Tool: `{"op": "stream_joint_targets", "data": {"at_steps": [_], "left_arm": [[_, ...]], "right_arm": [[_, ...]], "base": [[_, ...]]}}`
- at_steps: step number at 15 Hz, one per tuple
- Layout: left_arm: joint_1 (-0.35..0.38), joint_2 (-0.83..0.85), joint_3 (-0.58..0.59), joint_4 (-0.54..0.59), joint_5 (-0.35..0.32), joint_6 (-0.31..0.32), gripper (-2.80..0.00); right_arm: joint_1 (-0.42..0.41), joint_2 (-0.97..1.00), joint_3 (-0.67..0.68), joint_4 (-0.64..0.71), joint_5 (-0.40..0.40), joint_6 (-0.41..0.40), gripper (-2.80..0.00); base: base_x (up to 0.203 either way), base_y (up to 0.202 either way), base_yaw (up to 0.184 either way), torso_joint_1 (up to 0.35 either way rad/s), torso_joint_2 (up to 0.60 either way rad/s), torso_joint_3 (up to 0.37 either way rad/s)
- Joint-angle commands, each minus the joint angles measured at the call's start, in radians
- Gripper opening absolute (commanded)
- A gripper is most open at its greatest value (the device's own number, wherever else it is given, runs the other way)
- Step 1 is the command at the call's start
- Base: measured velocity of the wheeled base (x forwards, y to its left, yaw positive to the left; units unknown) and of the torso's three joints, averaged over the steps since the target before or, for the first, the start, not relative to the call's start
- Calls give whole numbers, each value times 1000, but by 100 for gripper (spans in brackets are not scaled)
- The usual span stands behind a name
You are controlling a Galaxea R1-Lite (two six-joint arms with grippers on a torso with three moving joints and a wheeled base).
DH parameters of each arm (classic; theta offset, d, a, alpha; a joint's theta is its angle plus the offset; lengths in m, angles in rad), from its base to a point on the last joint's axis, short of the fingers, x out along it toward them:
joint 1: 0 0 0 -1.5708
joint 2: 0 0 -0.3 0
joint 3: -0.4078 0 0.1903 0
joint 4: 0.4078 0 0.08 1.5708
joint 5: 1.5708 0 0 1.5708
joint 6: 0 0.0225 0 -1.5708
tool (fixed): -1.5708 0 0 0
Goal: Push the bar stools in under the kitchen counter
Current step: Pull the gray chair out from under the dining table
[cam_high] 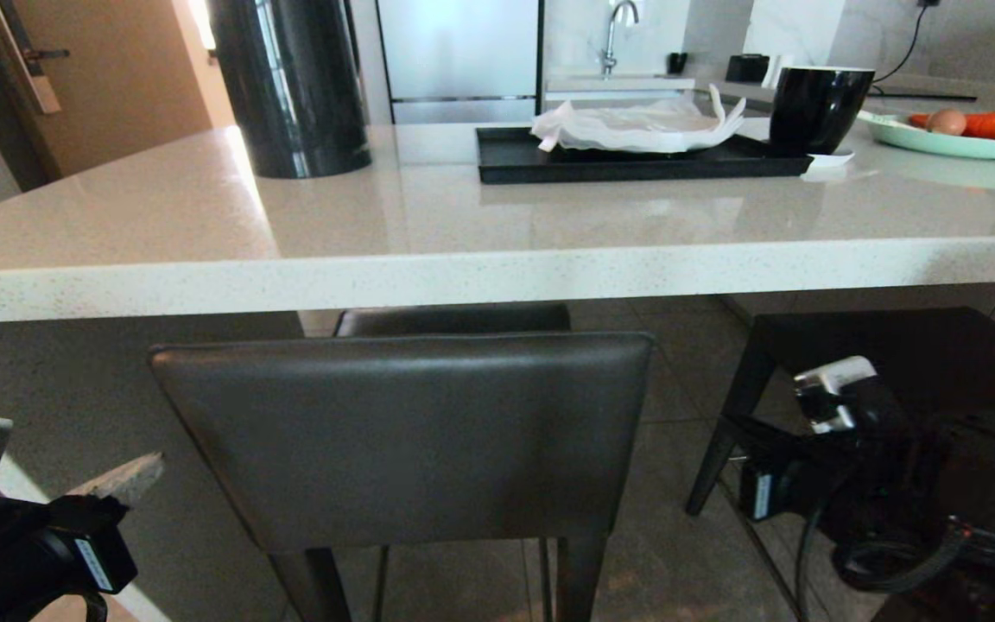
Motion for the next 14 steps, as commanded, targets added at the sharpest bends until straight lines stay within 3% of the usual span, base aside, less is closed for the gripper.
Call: {"op": "stream_joint_targets", "data": {"at_steps": [1,9,14], "left_arm": [[1,-5,0,-5,-1,0,-280],[-10,-6,-8,-6,-3,-5,-280],[13,-90,24,0,-21,-12,-280]], "right_arm": [[96,161,-50,-154,-78,-7,-280],[128,191,-182,-170,-103,-14,-280],[115,138,-82,-174,-98,2,-280]], "base": [[0,0,0,0,0,0],[0,0,0,0,0,0],[0,0,0,0,0,0]]}}
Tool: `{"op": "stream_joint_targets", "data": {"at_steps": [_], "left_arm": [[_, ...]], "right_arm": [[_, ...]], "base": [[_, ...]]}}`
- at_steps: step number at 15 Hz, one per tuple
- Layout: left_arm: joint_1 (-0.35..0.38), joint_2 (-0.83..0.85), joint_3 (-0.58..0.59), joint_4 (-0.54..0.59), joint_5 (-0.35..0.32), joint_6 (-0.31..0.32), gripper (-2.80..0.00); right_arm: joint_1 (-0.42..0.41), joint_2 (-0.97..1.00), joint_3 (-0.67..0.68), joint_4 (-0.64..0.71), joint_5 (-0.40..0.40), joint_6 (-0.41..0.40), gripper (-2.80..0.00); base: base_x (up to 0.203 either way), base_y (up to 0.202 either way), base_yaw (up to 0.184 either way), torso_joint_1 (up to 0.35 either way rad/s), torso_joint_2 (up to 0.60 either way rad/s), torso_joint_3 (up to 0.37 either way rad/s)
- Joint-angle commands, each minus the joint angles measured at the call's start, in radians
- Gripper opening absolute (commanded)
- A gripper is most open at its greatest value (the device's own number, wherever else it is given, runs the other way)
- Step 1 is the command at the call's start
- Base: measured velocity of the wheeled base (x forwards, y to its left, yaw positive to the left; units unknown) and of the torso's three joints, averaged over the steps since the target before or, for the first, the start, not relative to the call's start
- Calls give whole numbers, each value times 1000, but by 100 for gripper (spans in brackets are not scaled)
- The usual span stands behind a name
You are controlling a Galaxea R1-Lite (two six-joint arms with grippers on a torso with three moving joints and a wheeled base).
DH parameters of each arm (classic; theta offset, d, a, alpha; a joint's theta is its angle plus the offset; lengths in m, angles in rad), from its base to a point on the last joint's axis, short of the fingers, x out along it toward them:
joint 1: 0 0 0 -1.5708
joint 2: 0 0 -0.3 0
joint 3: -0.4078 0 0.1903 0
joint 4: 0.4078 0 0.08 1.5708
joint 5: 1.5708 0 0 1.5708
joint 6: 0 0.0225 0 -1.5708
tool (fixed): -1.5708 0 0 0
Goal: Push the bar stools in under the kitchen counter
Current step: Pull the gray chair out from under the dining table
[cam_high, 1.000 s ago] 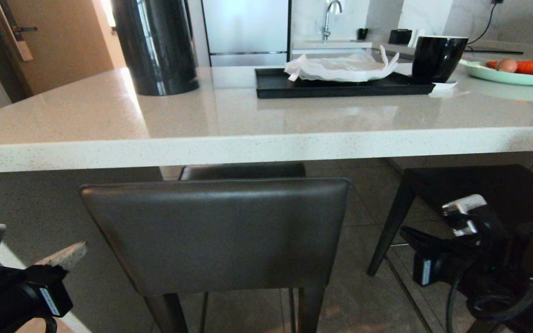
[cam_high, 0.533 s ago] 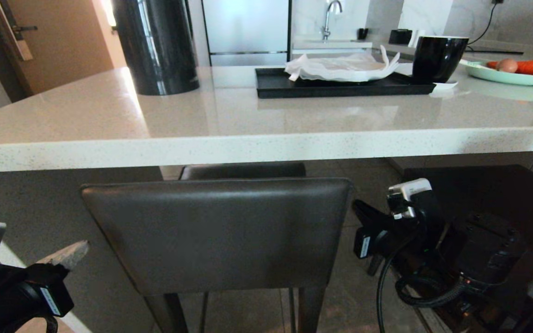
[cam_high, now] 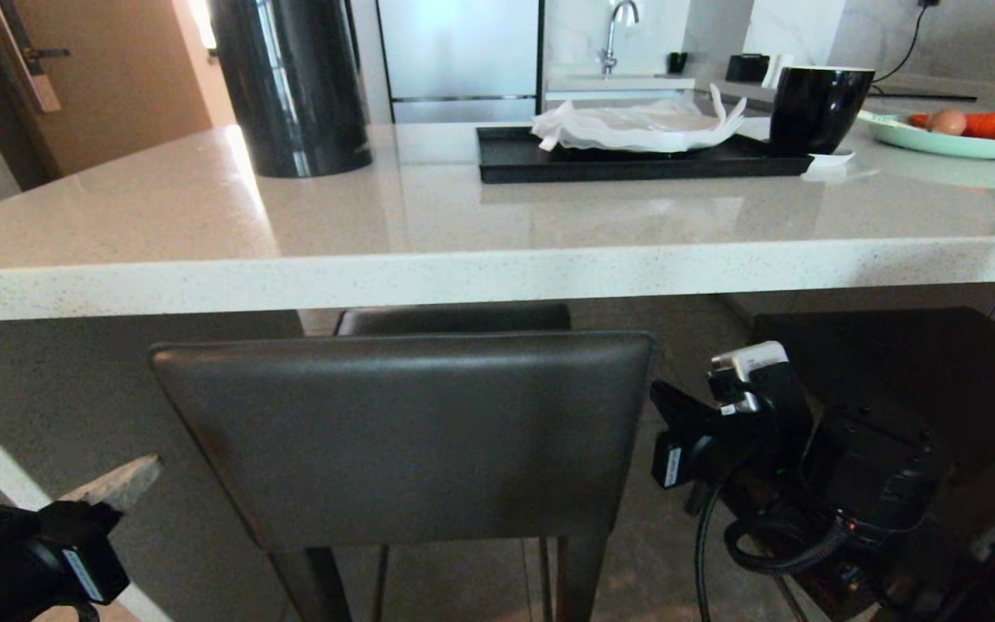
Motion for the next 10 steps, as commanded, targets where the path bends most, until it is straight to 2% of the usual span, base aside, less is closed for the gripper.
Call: {"op": "stream_joint_targets", "data": {"at_steps": [1,3,5,6,8,10], "left_arm": [[22,-72,18,16,-2,-4,-280],[30,-83,19,93,1,1,-280],[30,-71,1,93,0,10,-280],[31,-70,-24,93,-1,8,0],[57,-51,-69,109,-16,-4,0],[136,-12,-77,113,-113,-4,0]], "right_arm": [[-24,-39,64,-10,3,14,-280],[-49,-46,126,-28,64,59,-280],[-111,-37,150,-57,105,74,-280],[-127,-44,139,-60,113,75,0],[-132,-68,118,-52,123,72,0],[-135,-68,120,-52,124,71,0]], "base": [[0,0,0,0,0,0],[0,0,0,0,0,0],[0,0,0,0,0,0],[0,0,0,0,0,0],[0,0,0,0,0,0],[0,0,0,0,0,0]]}}
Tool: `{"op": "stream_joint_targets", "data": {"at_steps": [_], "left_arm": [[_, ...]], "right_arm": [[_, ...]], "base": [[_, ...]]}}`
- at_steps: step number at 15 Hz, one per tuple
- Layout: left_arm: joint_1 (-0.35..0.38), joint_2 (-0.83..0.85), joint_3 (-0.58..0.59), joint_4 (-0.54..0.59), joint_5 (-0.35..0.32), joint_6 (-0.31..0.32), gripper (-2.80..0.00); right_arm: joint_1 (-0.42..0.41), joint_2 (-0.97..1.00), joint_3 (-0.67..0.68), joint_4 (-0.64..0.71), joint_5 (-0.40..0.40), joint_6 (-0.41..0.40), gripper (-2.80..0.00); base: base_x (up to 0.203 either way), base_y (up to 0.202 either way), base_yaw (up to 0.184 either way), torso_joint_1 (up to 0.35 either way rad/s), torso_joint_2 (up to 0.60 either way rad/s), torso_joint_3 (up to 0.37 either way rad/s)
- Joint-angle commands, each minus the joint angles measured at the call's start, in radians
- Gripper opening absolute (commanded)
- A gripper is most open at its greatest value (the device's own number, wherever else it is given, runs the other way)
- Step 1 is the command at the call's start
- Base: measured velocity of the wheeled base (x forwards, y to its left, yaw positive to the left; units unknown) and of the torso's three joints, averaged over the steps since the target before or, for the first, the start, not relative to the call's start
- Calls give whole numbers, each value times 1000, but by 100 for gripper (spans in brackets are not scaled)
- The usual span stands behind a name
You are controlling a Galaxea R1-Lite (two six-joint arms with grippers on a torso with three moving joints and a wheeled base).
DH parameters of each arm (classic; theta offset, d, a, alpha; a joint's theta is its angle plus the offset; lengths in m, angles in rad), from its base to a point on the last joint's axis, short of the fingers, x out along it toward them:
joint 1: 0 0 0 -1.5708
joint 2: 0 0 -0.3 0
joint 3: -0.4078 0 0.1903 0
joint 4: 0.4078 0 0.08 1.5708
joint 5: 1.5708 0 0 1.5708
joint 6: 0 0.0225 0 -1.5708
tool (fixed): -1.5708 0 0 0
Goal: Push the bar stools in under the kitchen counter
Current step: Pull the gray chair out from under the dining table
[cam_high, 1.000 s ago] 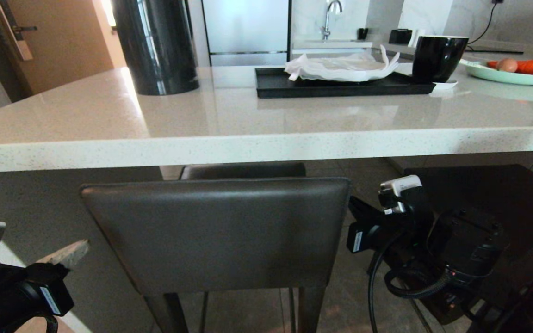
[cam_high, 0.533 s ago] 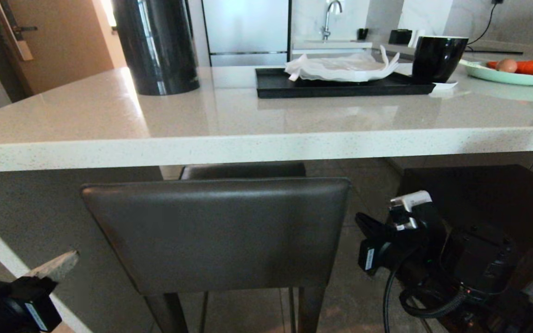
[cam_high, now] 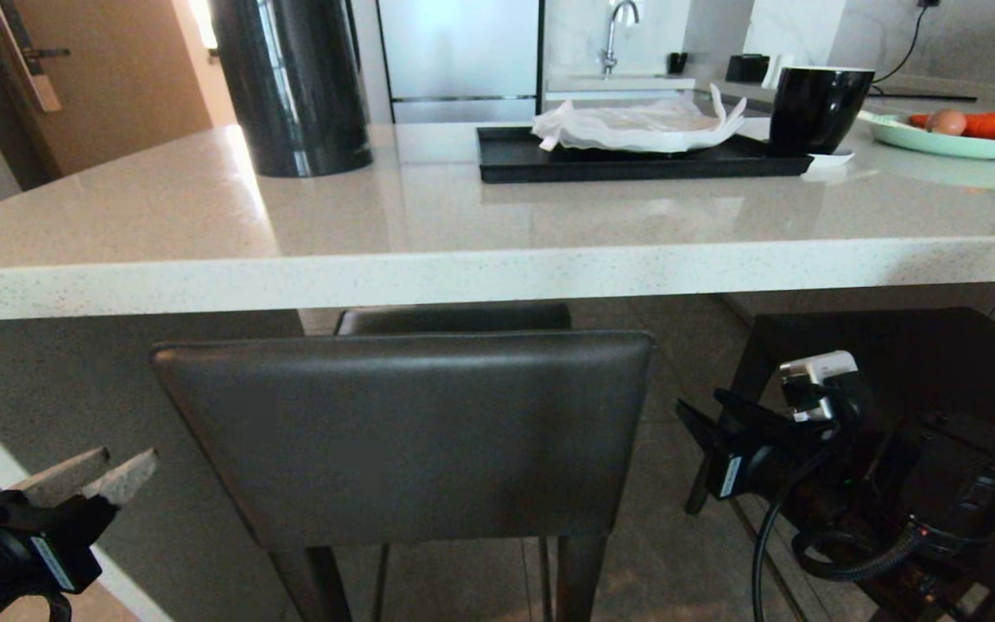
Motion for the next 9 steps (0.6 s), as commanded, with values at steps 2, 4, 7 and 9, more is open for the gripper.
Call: {"op": "stream_joint_targets", "data": {"at_steps": [2,4,7,9], "left_arm": [[140,40,-15,-13,-223,-2,0],[246,40,-17,-17,-513,0,0],[368,74,-31,-19,-840,2,0],[399,109,-39,-20,-1005,3,0]], "right_arm": [[-13,-12,1,-6,22,0,0],[-38,-16,8,-6,118,0,0],[-86,-45,19,20,298,2,0],[-115,-76,25,69,425,22,0]], "base": [[0,0,0,0,0,0],[0,0,0,0,0,0],[0,0,0,0,0,0],[0,0,0,0,0,0]]}}
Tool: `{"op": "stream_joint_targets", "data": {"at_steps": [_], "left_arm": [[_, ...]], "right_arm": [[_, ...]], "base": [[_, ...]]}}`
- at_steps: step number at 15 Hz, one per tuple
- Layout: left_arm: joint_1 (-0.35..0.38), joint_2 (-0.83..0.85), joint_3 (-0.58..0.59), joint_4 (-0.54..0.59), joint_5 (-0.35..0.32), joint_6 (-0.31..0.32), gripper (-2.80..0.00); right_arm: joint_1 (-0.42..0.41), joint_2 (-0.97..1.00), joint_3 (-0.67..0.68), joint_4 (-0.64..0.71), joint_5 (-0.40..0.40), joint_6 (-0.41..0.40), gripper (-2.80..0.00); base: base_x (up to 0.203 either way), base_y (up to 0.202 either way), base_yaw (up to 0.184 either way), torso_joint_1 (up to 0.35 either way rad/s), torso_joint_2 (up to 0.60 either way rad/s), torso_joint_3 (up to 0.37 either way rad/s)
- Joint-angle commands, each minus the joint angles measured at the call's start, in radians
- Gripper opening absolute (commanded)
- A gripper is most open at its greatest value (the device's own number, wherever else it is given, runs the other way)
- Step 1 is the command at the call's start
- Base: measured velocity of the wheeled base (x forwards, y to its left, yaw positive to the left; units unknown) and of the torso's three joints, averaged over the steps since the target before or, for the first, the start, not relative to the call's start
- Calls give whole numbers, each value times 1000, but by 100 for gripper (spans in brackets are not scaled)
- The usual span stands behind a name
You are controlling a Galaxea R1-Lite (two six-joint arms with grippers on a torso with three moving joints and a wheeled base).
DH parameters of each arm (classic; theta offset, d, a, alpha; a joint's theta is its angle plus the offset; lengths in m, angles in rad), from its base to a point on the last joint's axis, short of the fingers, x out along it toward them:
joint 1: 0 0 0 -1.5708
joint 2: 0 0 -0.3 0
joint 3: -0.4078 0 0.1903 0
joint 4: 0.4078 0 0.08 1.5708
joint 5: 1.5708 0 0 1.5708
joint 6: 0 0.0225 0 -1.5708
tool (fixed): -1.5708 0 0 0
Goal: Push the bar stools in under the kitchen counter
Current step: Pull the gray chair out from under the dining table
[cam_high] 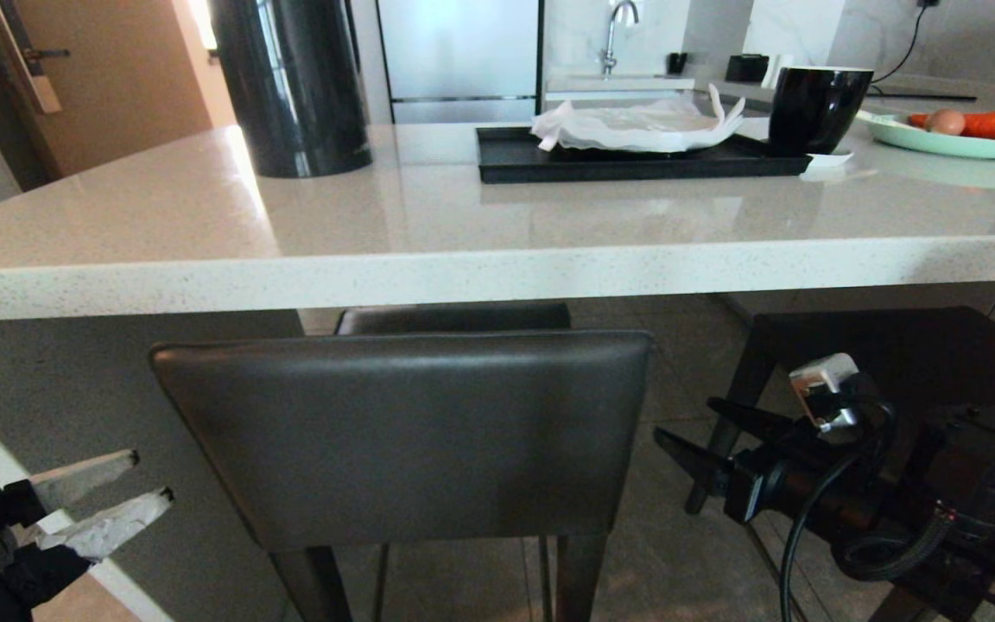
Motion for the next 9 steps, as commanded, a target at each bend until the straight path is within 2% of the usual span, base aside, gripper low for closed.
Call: {"op": "stream_joint_targets", "data": {"at_steps": [1,4,5,6,7,9], "left_arm": [[35,57,-9,-11,-168,1,0],[90,171,-18,-120,-246,4,0],[149,207,-20,-166,-330,4,0],[221,247,-21,-207,-388,4,0],[281,304,-22,-258,-401,3,0],[320,411,-23,-382,-415,4,0]], "right_arm": [[-31,-33,-5,2,88,13,0],[-52,-41,-30,29,149,16,0],[-58,-46,-33,29,186,16,0],[-66,-55,-34,31,242,16,0],[-72,-61,-39,32,310,17,0],[-74,-74,-67,28,450,59,0]], "base": [[0,0,0,0,0,0],[0,0,0,0,0,0],[0,0,0,0,0,0],[0,0,0,0,0,0],[0,0,0,0,0,0],[0,0,0,0,0,0]]}}
